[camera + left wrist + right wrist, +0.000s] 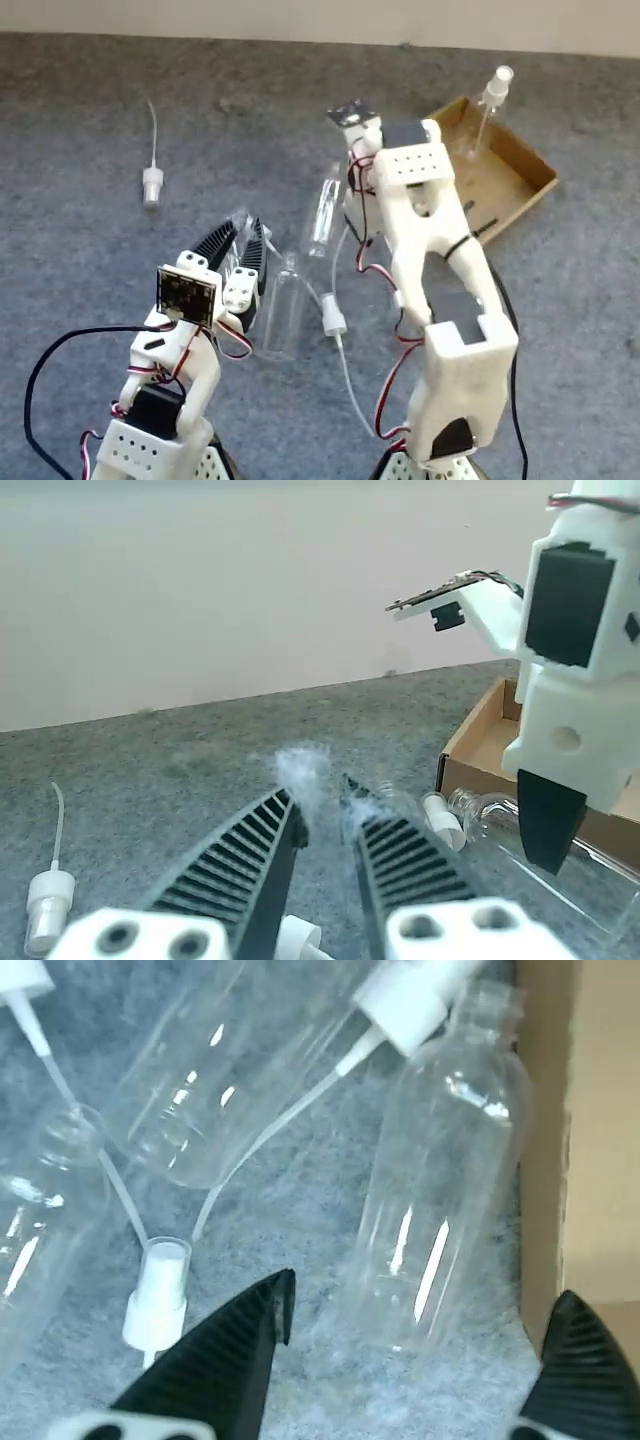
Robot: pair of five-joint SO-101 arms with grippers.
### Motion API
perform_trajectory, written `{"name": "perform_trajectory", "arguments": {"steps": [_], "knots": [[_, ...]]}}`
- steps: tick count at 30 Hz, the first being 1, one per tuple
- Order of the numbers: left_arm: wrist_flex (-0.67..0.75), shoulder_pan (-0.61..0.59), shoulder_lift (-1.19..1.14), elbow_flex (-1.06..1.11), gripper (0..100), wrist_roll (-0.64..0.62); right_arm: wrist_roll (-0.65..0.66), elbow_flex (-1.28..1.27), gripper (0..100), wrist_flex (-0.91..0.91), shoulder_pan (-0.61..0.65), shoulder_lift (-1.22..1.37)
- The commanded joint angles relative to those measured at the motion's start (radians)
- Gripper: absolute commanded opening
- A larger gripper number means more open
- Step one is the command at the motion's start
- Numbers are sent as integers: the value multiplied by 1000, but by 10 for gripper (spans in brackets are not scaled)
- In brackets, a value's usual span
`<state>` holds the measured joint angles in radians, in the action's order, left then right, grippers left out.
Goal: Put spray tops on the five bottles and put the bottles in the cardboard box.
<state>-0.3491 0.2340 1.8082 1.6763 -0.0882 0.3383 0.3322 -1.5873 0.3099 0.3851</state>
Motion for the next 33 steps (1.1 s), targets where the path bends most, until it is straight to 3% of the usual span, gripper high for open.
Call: {"name": "perform_trajectory", "arguments": {"steps": [1, 7, 21, 33], "knots": [[25, -10, 2, 18, 5, -6, 29, 120, 348, 8, 15, 28], [25, -10, 2, 18, 5, -6, 41, 239, 211, -33, 15, 119], [25, -10, 1, 18, 5, -6, 43, 472, 259, -68, -30, 341], [25, -10, 1, 18, 5, -6, 84, 493, 259, -116, -24, 420]]}}
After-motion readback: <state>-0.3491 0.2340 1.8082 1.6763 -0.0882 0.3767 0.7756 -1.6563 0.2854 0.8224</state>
